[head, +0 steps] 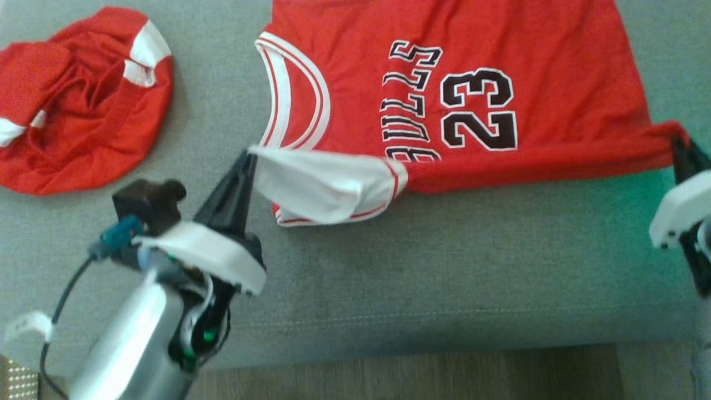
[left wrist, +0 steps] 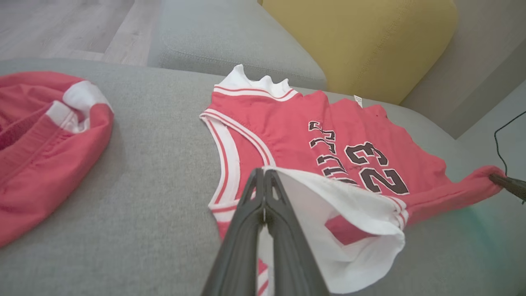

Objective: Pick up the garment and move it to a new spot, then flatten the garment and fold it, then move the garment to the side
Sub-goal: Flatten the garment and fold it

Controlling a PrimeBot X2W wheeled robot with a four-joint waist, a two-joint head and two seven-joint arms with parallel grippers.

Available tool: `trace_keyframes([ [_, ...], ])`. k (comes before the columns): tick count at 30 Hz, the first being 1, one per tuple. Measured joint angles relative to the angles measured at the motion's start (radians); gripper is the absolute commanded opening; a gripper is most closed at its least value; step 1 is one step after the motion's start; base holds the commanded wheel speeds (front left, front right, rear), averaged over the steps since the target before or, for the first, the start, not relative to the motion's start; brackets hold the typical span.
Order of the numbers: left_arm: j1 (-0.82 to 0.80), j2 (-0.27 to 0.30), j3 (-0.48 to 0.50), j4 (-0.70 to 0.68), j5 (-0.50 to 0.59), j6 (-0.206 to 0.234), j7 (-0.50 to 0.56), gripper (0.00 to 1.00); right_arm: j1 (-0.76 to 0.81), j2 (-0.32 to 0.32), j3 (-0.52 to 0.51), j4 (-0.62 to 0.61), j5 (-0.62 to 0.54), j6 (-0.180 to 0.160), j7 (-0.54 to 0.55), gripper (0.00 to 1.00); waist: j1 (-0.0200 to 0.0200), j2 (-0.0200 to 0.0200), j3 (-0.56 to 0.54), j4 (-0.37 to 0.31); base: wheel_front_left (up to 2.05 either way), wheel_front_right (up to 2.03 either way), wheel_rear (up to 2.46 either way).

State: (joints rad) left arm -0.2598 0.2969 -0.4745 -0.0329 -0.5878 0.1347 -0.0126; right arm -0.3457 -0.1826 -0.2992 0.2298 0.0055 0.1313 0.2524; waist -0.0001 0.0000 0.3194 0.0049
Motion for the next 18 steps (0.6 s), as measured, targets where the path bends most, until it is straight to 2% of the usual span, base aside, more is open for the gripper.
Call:
trace_keyframes([
  [12,-0.226,-0.044,0.002,0.212,0.015,-0.065,-0.072,0.0,-0.194,-0.023,0.005,0.186,0.003,0.0,-0.081,0.0,0.0,0.0,0.075,0.003,0.0,0.0,0.0],
  [18,-0.336,-0.067,-0.003,0.357,0.034,-0.101,-0.11,0.0,-0.298,-0.042,0.018,0.32,-0.006,0.0,-0.128,0.0,0.0,0.0,0.113,0.004,0.0,0.0,0.0],
])
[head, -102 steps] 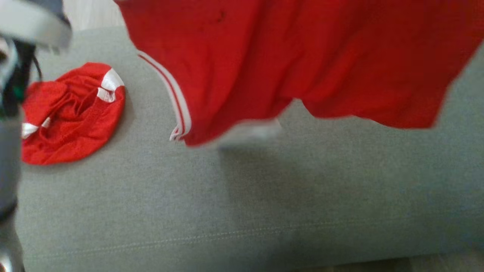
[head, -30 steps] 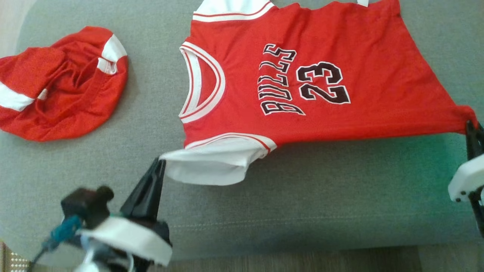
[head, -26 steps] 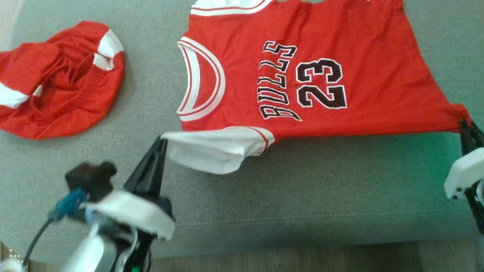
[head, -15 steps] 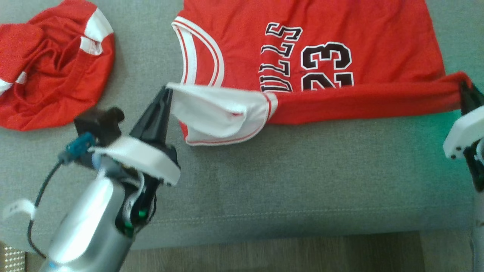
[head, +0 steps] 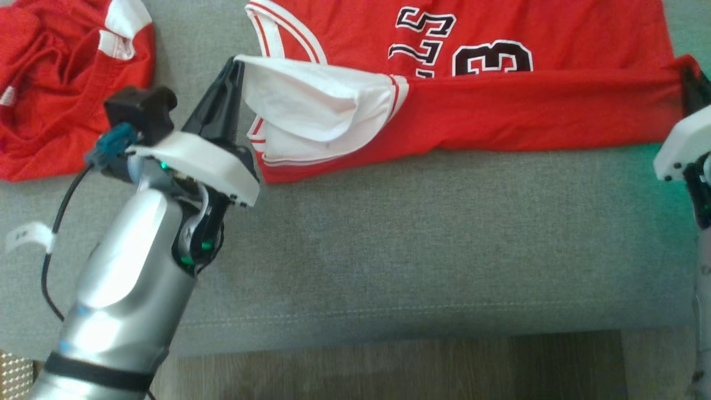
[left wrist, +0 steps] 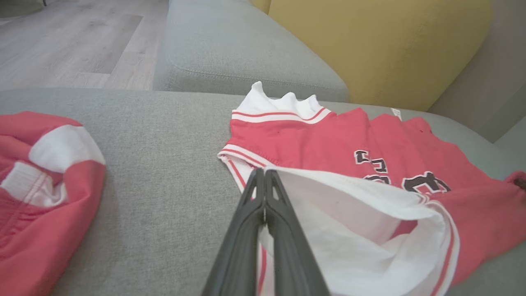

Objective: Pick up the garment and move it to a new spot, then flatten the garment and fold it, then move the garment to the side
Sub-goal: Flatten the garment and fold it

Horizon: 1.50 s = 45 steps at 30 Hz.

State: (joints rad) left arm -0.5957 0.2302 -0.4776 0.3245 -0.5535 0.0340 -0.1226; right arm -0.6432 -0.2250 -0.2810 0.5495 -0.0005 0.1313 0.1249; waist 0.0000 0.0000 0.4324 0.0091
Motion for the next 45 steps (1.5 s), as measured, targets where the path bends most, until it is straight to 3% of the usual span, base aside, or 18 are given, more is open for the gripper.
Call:
trace_keyframes([
  [5,-0.059,-0.014,-0.024,0.099,0.026,-0.009,-0.021,0.0,-0.056,-0.001,0.019,0.085,0.0,0.0,-0.044,0.0,0.0,0.0,0.017,-0.001,0.0,0.0,0.0],
  [6,-0.067,-0.016,-0.027,0.116,0.026,-0.009,-0.021,0.11,-0.067,-0.001,0.025,0.101,0.0,0.0,-0.053,0.06,0.0,0.0,0.019,-0.002,0.0,0.0,0.0],
  [7,-0.073,-0.018,-0.028,0.135,0.03,-0.009,-0.021,0.38,-0.076,-0.001,0.031,0.116,0.0,0.0,-0.065,0.4,0.0,0.0,0.02,-0.003,0.0,0.0,0.0],
  [8,-0.076,-0.02,-0.028,0.151,0.033,-0.009,-0.024,0.82,-0.084,-0.001,0.036,0.13,0.0,0.0,-0.075,0.89,0.0,0.0,0.021,-0.004,0.0,0.0,0.0],
  [9,-0.079,-0.022,-0.028,0.168,0.033,-0.009,-0.034,1.0,-0.091,-0.002,0.04,0.141,0.0,0.0,-0.09,1.0,0.0,0.0,0.02,-0.005,0.0,0.0,0.0],
  [17,-0.063,-0.041,-0.023,0.161,0.044,0.02,-0.104,1.0,-0.102,-0.009,0.046,0.173,0.001,0.0,-0.202,1.0,0.0,0.0,-0.025,-0.011,0.0,0.0,0.0],
  [22,0.117,-0.042,-0.024,0.058,0.029,0.065,-0.111,1.0,-0.058,0.002,0.01,0.107,0.012,0.0,-0.232,1.0,0.0,0.0,-0.073,-0.017,0.0,0.0,0.0],
  [28,0.307,-0.035,-0.056,0.005,0.004,0.094,-0.052,1.0,0.069,0.05,0.001,0.009,0.023,0.0,-0.209,1.0,0.0,0.0,-0.108,-0.025,0.0,0.0,0.0],
  [37,0.238,-0.034,-0.062,0.063,-0.007,0.092,0.017,1.0,0.123,0.081,0.049,-0.091,0.073,0.0,-0.106,1.0,0.0,0.0,-0.093,-0.048,0.0,0.0,0.0],
  [38,0.228,-0.034,-0.062,0.071,-0.007,0.089,0.025,0.85,0.127,0.083,0.049,-0.091,0.074,0.0,-0.094,1.0,0.0,0.0,-0.09,-0.052,0.0,0.0,0.0],
  [40,0.215,-0.034,-0.061,0.08,-0.007,0.088,0.027,0.01,0.131,0.087,0.058,-0.091,0.082,0.0,-0.063,1.0,0.0,0.0,-0.083,-0.059,0.0,0.0,0.0],
  [45,0.201,-0.033,-0.059,0.104,-0.028,0.076,0.027,0.0,0.135,0.093,0.067,-0.058,0.135,0.0,0.0,1.0,0.0,0.0,-0.076,-0.066,0.0,0.0,0.0],
])
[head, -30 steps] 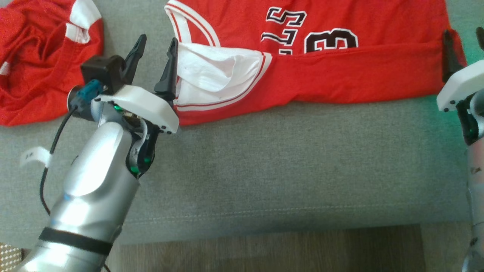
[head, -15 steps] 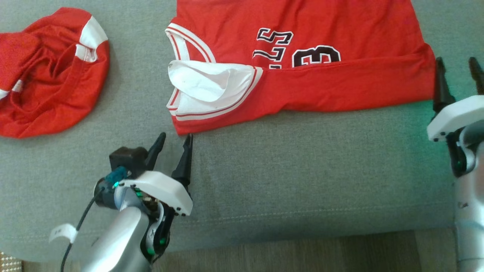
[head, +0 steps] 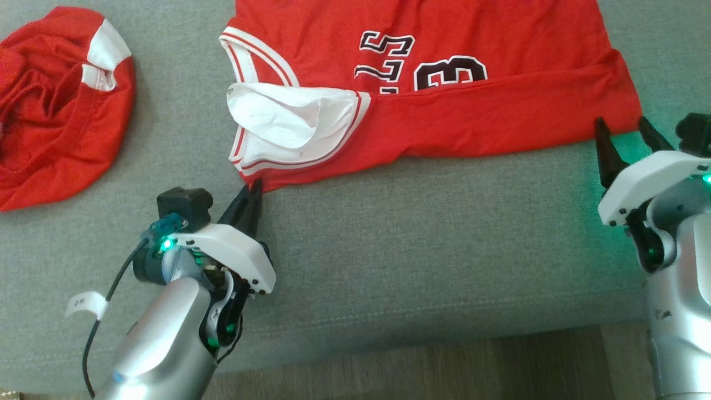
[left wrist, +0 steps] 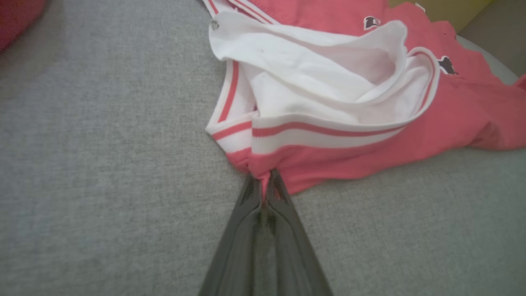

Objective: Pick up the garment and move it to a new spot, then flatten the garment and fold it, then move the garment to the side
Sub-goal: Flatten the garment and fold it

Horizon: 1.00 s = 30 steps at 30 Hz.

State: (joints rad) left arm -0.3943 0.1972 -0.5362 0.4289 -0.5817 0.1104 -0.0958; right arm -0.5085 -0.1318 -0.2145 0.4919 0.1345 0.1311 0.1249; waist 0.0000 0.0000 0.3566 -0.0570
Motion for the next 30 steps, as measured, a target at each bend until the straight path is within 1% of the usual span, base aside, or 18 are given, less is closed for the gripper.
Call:
trace_keyframes([
  [3,-0.002,0.0,-0.001,0.003,-0.002,-0.013,-0.004,0.0,0.0,-0.004,-0.032,0.037,-0.014,0.0,0.018,1.0,0.0,0.0,0.0,0.008,0.0,0.0,0.0],
  [11,-0.011,0.009,-0.002,0.011,-0.002,-0.015,-0.012,0.0,-0.022,-0.007,-0.081,0.114,-0.063,0.0,0.026,1.0,0.0,0.0,0.0,0.029,0.0,0.0,0.0],
  [17,-0.02,0.02,-0.002,0.008,-0.002,-0.014,-0.013,0.0,-0.063,-0.012,-0.115,0.159,-0.102,0.0,0.008,1.0,0.0,0.0,0.001,0.042,0.0,0.0,0.0],
  [18,-0.02,0.021,-0.002,0.008,-0.002,-0.014,-0.013,0.0,-0.065,-0.012,-0.116,0.164,-0.104,0.0,0.006,0.95,0.0,0.0,0.001,0.042,0.0,0.0,0.0],
  [20,-0.02,0.022,-0.003,0.007,-0.002,-0.014,-0.013,0.0,-0.069,-0.012,-0.116,0.174,-0.105,0.0,0.006,0.48,0.0,0.0,0.001,0.043,0.0,0.0,0.0],
  [21,-0.02,0.023,-0.003,0.007,-0.002,-0.014,-0.013,0.0,-0.074,-0.012,-0.116,0.181,-0.104,0.0,0.006,0.33,0.0,0.0,0.0,0.043,0.0,0.0,0.0],
  [22,-0.02,0.024,-0.003,0.007,-0.002,-0.014,-0.013,0.0,-0.078,-0.012,-0.115,0.185,-0.1,0.0,0.005,0.0,0.0,0.0,0.0,0.043,0.0,0.0,0.0],
  [26,-0.02,0.025,-0.003,0.006,-0.002,-0.014,-0.021,0.0,-0.082,-0.012,-0.108,0.198,-0.081,0.0,-0.002,0.0,0.0,0.0,-0.004,0.043,0.0,0.0,0.0],
  [30,-0.018,0.029,-0.003,-0.009,-0.002,-0.014,-0.03,0.0,-0.08,-0.026,-0.091,0.208,-0.064,0.0,-0.011,0.0,0.0,0.0,-0.017,0.041,0.0,0.0,0.0],
])
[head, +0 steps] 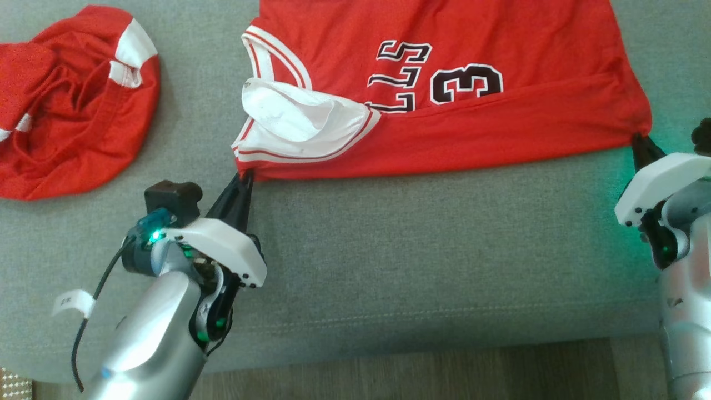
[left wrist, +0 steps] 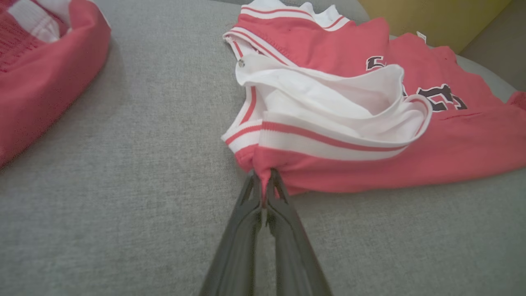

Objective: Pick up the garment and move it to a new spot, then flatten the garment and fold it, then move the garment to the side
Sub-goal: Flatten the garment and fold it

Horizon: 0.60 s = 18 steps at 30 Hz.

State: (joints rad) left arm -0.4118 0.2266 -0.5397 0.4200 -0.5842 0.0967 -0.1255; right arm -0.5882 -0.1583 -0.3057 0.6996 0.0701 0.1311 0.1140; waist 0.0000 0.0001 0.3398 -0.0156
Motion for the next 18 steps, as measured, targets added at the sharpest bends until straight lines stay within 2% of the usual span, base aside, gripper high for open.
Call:
trace_keyframes([
  [7,0.06,0.026,0.002,-0.069,-0.013,0.011,-0.008,0.0,0.03,-0.023,0.035,-0.018,0.067,0.0,0.001,0.0,0.0,0.0,-0.041,-0.004,0.0,0.0,0.0],
  [11,0.137,0.047,0.0,-0.137,-0.017,0.033,-0.006,0.0,0.093,-0.039,0.042,-0.051,0.091,0.0,0.018,0.0,0.0,0.0,-0.067,-0.006,0.0,0.0,0.0],
  [18,0.295,0.081,-0.03,-0.298,-0.035,0.094,0.068,0.0,0.295,-0.043,0.002,-0.222,0.107,0.0,0.106,0.0,0.0,0.0,-0.103,0.011,0.0,0.0,0.0],
])
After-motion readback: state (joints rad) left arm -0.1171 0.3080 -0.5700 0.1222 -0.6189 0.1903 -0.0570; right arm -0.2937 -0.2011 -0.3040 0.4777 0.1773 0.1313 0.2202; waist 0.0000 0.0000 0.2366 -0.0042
